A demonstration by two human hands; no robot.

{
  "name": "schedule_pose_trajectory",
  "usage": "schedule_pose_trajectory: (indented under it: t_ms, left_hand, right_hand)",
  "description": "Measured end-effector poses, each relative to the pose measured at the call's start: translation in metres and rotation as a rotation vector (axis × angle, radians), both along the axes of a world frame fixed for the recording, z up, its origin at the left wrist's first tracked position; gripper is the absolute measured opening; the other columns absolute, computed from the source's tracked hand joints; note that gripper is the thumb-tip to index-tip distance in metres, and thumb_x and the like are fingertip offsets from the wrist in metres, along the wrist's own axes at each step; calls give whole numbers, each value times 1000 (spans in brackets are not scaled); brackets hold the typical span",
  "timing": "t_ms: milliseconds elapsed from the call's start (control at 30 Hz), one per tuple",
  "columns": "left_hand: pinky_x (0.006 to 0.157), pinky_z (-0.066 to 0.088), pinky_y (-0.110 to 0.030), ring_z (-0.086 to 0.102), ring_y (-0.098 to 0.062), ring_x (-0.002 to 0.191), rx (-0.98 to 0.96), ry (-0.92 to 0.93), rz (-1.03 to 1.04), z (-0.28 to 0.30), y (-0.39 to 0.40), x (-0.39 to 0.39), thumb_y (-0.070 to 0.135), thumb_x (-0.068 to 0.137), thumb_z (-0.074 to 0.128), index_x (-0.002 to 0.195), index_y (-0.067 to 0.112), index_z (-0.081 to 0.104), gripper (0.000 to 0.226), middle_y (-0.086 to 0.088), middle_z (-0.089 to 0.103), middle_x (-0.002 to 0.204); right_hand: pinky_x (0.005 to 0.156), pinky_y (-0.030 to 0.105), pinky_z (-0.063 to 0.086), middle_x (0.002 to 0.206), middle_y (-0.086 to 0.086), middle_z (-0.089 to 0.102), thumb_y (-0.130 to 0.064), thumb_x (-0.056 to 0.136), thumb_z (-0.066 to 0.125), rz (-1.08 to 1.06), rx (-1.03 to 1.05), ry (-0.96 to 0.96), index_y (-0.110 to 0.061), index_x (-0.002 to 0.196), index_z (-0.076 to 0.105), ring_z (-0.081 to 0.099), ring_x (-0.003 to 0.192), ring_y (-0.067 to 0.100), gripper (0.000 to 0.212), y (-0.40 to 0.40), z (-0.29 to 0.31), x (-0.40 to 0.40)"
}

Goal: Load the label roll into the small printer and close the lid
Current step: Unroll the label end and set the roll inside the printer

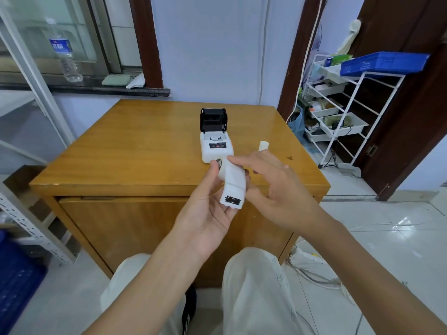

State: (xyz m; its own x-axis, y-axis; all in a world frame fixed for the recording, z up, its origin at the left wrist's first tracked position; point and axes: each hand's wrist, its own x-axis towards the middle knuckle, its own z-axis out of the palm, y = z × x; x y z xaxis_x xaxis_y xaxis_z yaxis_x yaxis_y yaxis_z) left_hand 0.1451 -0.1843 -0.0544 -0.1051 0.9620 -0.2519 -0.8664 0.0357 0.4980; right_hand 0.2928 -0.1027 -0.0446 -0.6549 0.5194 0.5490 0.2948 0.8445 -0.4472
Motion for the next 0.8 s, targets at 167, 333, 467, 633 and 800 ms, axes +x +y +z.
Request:
schedule_pose_trajectory:
  t_ms: [167,333,467,633,800]
  left_hand:
    - [102,58,-37,78,-22,104,15,90,12,1,-2,1,45,87,71,143,18,64,62,-15,78,125]
    - [99,56,-36,77,-21,112,11,156,-7,3,-5,12,48,83,71,141,18,62,66,-13,80,121]
    - [102,55,-42,76,-27,114,75,343,-60,6,-2,6,51,97,58,139,18,61,53,-17,78,123]
    - [62,51,-32,69,-15,69,-23,1265,223,4,43,-40,52,106,43,131,24,57,40,-1,76,91]
    - [57,39,-36,58,-24,68,-7,2016,203,-13,123,-111,51,101,47,151,38,43,53,9,51,64]
  right_hand:
    - [94,30,51,130,-9,63,-18,87,77,57,5,-20,-19,144,56,54,116,14,61,-1,0,-1]
    - [77,35,55,108,-5,71,-6,80,82,-65,122,164,-11,124,71,60,98,18,45,1,-7,-6]
    - [80,28,50,103,-11,72,-13,76,79,-90,155,189,-14,118,75,59,93,12,42,3,2,-7]
    - [91,33,55,106,-17,77,-22,85,79,-153,-235,275,-25,118,74,69,101,3,34,50,22,-16]
    - [85,13,53,117,-8,78,-21,92,77,-169,-402,265,-15,122,75,71,107,2,30,114,36,-49]
